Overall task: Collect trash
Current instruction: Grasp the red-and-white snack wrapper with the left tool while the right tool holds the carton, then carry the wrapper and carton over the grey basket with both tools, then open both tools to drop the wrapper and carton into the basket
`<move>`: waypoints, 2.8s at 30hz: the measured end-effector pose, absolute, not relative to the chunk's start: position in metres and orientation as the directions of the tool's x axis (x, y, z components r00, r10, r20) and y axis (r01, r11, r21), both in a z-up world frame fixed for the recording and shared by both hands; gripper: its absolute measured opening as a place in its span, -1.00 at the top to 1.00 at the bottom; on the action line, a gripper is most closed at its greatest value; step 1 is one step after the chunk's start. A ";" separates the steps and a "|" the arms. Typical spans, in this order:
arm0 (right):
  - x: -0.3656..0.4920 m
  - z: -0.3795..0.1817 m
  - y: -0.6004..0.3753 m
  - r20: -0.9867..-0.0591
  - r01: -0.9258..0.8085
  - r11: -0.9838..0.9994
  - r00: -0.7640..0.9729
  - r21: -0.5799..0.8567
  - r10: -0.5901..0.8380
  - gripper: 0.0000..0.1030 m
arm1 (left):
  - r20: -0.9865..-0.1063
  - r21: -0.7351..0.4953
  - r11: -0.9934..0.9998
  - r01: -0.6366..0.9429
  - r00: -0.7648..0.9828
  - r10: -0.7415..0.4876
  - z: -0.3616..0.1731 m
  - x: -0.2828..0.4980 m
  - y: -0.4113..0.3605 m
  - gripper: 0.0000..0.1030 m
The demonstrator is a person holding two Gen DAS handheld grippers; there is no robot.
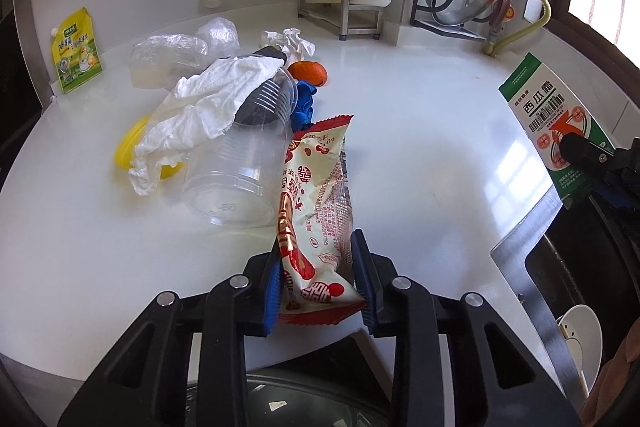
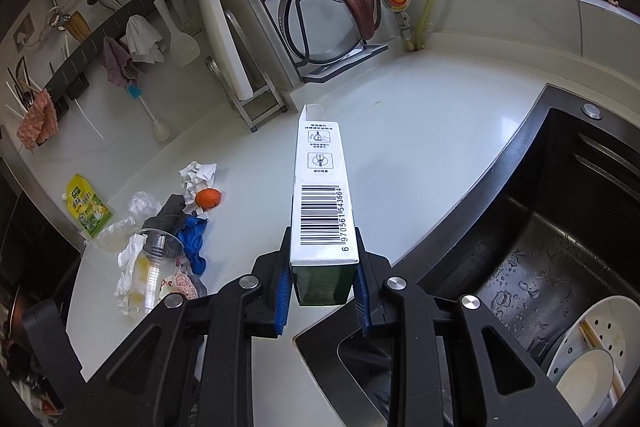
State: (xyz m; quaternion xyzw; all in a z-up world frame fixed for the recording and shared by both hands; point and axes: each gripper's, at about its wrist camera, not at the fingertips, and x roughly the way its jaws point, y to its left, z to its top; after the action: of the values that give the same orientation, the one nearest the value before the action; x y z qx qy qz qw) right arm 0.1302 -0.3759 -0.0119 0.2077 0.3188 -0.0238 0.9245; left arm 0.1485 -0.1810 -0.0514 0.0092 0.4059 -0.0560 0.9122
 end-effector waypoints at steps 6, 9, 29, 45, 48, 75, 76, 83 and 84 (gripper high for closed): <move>0.131 -0.011 -0.371 -0.597 0.166 0.918 0.797 0.359 0.090 0.51 | -0.711 -0.038 0.991 0.127 0.694 -0.116 -0.039 0.136 -0.173 0.41; 0.129 -0.011 -0.369 -0.595 0.159 0.922 0.799 0.353 0.090 0.51 | -0.689 -0.047 0.988 0.144 0.712 -0.137 -0.028 0.125 -0.168 0.41; 0.010 0.003 -0.312 -0.509 0.028 0.950 0.849 0.309 0.141 0.51 | -0.607 0.037 0.981 0.192 0.784 -0.131 0.001 0.020 -0.078 0.41; -0.112 -0.037 -0.233 -0.602 0.007 0.948 0.774 0.317 0.196 0.51 | -0.648 0.056 0.970 0.239 0.747 -0.147 -0.030 -0.044 -0.039 0.41; -0.120 -0.045 -0.224 -0.629 0.015 0.957 0.757 0.289 0.177 0.51 | -0.671 0.044 0.970 0.240 0.726 -0.149 -0.038 -0.048 -0.036 0.41; -0.119 -0.084 -0.197 -0.777 0.042 0.984 0.619 0.176 0.112 0.51 | -0.791 -0.001 0.946 0.325 0.578 -0.200 -0.082 -0.065 -0.047 0.39; -0.119 -0.084 -0.197 -0.778 0.043 0.984 0.618 0.172 0.109 0.51 | -0.794 -0.001 0.946 0.323 0.575 -0.198 -0.083 -0.064 -0.046 0.39; -0.117 -0.089 -0.198 -0.787 0.046 0.984 0.607 0.171 0.109 0.51 | -0.813 0.000 0.951 0.310 0.554 -0.181 -0.089 -0.059 -0.046 0.35; -0.117 -0.090 -0.198 -0.787 0.046 0.984 0.607 0.173 0.110 0.50 | -0.811 0.003 0.951 0.309 0.557 -0.178 -0.089 -0.059 -0.046 0.35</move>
State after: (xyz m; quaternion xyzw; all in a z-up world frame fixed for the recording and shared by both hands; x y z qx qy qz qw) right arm -0.1171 -0.1982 -0.0895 0.0883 0.4430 0.0178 0.8920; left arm -0.0595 -0.0465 -0.0890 0.0727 0.4500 -0.1383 0.8793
